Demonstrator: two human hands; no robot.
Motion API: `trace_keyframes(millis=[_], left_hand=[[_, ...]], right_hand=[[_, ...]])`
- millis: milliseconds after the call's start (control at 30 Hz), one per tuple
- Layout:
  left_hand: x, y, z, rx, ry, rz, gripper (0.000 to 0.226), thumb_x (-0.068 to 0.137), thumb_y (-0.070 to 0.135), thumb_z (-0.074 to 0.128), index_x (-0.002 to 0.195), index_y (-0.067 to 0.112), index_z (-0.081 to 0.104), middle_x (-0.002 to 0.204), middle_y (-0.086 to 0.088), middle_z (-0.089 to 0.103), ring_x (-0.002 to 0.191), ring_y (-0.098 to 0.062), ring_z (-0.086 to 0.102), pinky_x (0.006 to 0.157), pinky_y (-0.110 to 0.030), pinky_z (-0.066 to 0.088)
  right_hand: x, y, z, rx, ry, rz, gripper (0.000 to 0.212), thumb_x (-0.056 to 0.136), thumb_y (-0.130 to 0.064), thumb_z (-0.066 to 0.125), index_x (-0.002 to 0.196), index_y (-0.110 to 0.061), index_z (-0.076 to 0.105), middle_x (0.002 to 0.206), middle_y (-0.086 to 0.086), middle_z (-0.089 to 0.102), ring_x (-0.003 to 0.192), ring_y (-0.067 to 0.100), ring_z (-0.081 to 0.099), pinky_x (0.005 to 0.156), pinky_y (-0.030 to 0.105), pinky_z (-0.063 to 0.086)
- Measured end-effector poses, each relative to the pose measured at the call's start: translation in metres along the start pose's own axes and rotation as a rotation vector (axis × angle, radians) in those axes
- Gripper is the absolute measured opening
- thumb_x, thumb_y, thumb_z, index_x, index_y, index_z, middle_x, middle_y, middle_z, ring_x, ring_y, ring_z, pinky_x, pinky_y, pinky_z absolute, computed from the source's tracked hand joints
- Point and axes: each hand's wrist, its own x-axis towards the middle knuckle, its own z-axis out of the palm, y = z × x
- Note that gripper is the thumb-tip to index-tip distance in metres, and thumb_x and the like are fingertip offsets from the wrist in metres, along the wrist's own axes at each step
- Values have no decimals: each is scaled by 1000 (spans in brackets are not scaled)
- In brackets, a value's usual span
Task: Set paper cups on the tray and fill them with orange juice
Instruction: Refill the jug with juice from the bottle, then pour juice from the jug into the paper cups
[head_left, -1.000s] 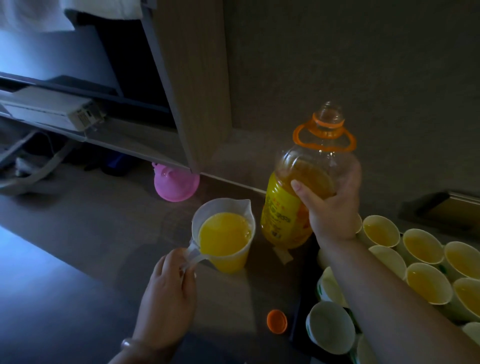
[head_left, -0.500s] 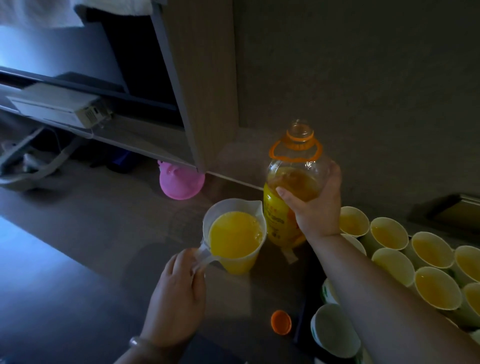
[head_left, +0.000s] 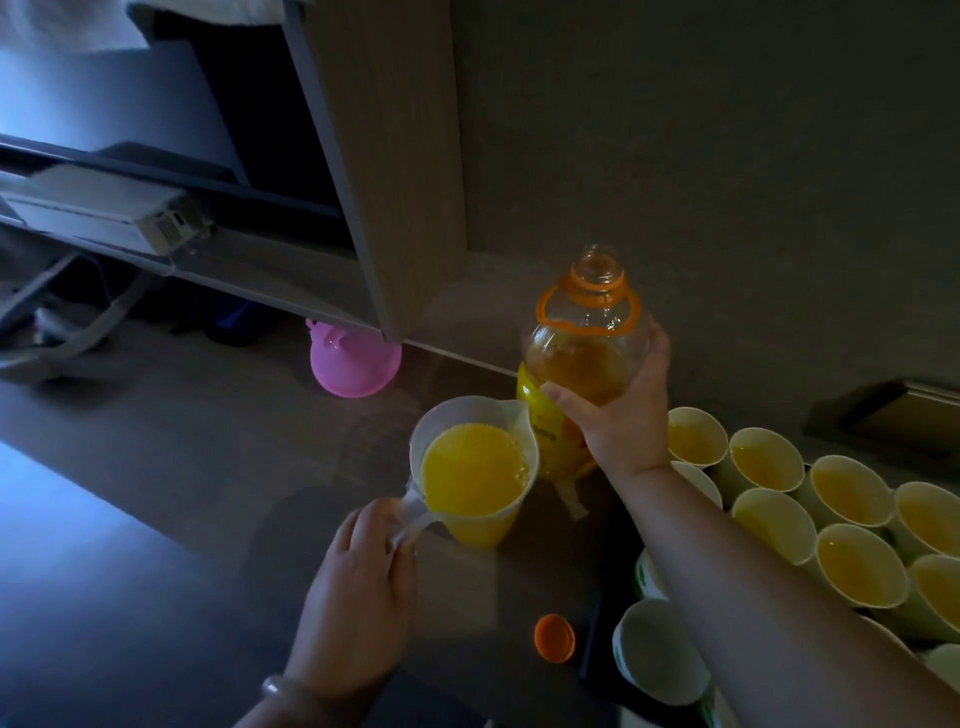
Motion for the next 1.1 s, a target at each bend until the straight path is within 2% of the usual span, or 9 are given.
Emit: trace_keyframes(millis=[67,233,333,400,500,600,767,967,1100], left_hand=[[-1,0,1,-2,1,13,17,90,19,56,106,25,56,99,15,55,92,9,54,67,-3,42],[-1,2,0,-13,-3,55,22,89,15,59,93,34,48,89,16,54,89,5,53,66,-7,43],[0,-4,0,-28,-12,52,33,86,14,62,88,42,45,88,19,56,87,3,56,63,-11,42],[0,-7,1,-88,-9,2,26,85,20,64,88,41,49,88,18,58,88,1,57,67,-14,43],[3,-8,0,-252,-52,-70,8,87,40,59,87,32,58,80,7,62,73,-8,59,62,-22,47],[8,-4,3,-521,-101,-241,39,89,53,49,86,17,64,78,-7,66,70,-22,62,62,-35,49],[18,-1,8,-782,-236,-489,39,88,41,47,95,10,69,88,-7,72,84,-13,67,77,-26,46],[3,6,14,-729,-273,-399,48,83,49,43,86,11,71,85,-2,72,80,-9,65,76,-26,43],[-11,3,21,-738,-329,-288,47,96,52,40,95,16,70,93,-6,72,92,-19,67,87,-40,49]], right_hand=[[-2,-2,-2,6,-27,22,125,53,-48,88,150,-21,15,154,2,29,141,20,30,114,44,31],[-10,-10,-10,33,-74,100,134,52,-42,86,153,-26,0,159,0,20,143,18,25,113,32,25],[-29,-15,-17,66,-45,165,135,53,-52,81,153,-28,-5,159,-1,20,144,16,24,116,38,27],[-49,-21,-20,108,61,165,122,58,-56,75,154,-27,5,156,0,28,141,12,29,114,36,32],[-76,-34,-21,198,197,128,75,77,-44,68,143,-28,37,138,-5,50,126,3,47,100,19,43],[-85,-40,-19,223,170,136,31,87,-31,68,110,-45,53,115,-15,61,109,-3,57,83,14,47],[-105,-46,-27,211,70,196,10,88,-26,67,94,-33,66,89,-14,67,87,1,62,72,16,46],[-154,-53,-27,96,-275,264,10,88,-22,66,79,-25,70,72,-11,67,68,-1,60,61,9,43],[-170,-50,-11,31,-303,284,11,89,-23,66,79,-28,69,77,-13,69,72,0,62,64,13,46]])
